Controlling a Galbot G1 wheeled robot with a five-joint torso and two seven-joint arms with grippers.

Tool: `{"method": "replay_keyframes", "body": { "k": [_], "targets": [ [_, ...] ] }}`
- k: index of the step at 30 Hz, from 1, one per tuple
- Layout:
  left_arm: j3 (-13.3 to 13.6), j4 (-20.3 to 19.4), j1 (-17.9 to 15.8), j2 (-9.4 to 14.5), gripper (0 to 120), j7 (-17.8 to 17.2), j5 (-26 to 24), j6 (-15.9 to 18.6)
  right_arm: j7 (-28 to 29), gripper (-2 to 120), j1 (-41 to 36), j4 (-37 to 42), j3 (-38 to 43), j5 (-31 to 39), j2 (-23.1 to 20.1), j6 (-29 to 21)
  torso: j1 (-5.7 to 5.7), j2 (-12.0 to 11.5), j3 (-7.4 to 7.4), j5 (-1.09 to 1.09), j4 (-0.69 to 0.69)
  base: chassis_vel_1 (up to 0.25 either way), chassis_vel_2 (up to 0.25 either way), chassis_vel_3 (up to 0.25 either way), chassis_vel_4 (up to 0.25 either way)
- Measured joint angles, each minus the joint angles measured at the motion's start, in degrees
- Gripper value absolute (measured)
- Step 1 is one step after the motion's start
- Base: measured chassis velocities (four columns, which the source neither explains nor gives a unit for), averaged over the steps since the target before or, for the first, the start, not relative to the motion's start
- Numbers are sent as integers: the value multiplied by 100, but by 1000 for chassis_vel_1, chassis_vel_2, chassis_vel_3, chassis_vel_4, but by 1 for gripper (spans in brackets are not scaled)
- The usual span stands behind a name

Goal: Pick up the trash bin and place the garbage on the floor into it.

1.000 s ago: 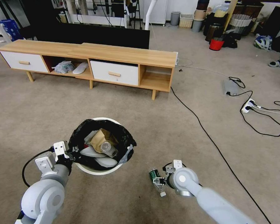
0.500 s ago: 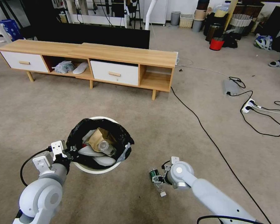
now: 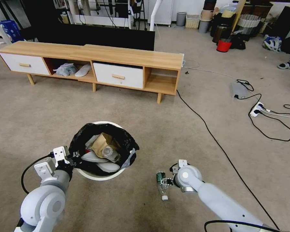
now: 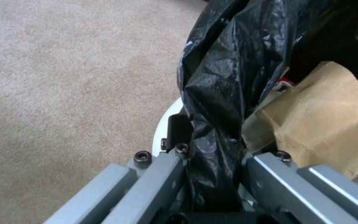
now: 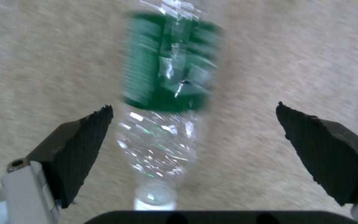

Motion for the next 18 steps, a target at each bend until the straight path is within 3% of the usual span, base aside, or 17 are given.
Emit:
{"method": "replay_keyframes", "body": {
  "k": [18],
  "targets": [
    [-91,-23,66,-3,0,3,11,-40,-366,100,273,-483,-203,-379,621,182,0,0,0,0,1,0,0,0,0]
  ]
}}
